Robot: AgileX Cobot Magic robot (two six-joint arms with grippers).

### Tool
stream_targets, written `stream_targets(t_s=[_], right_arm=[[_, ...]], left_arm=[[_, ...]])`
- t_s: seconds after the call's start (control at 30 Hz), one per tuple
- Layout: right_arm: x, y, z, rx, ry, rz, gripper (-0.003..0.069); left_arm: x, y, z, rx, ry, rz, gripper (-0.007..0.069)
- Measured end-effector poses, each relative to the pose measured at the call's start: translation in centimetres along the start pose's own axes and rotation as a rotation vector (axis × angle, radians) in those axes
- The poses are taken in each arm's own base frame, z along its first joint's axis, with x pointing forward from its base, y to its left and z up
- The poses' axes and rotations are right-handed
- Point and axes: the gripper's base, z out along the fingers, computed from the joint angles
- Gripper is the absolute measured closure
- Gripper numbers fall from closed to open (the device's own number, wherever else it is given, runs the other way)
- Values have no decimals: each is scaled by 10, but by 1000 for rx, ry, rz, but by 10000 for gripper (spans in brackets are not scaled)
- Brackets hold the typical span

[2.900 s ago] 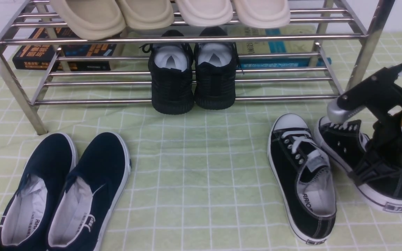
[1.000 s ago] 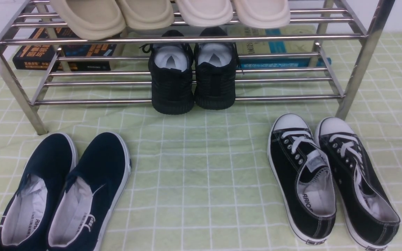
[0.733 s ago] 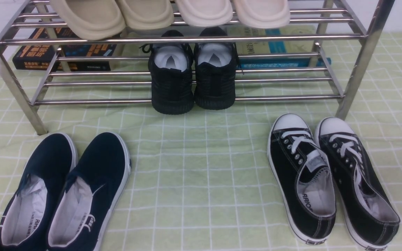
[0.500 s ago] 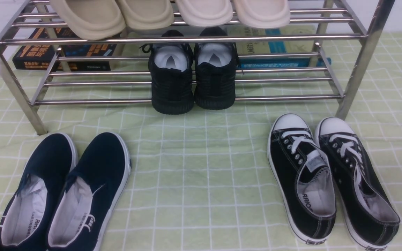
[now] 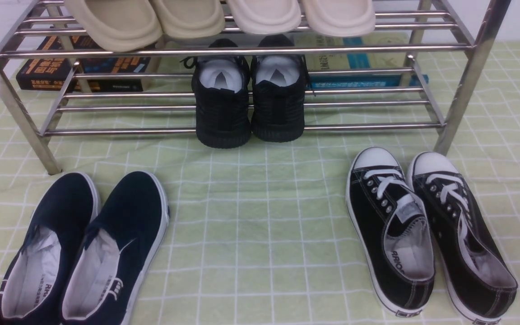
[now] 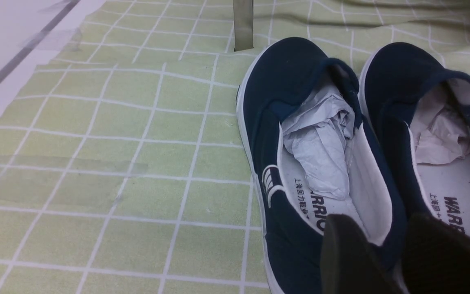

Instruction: Take the shoes off the shelf with your hand from the green coffee tablecloth.

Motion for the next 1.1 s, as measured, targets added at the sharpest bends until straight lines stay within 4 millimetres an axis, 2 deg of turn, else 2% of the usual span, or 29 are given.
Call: stream_targets(t_s=[0.43,0.5,0.63,0.7,0.87,1.03,1.1], right_arm=[[4,-1,2,3,9,-1,650],[14,-4,4,21,11,-13,648],[53,-18,8,119,6,1,643],[64,-22,8,150,4,6,641],[112,-39,5,330,0,-11,634],[140,-47,4,432,-26,27,630],[141,-48,4,455,-36,36,626]], left_arm=[[0,0,0,0,0,0,385],[0,0,0,0,0,0,385],[0,0,0,0,0,0,385],[0,0,0,0,0,0,385],[0,0,0,0,0,0,385],[0,0,0,0,0,0,385],[0,0,0,0,0,1,385]])
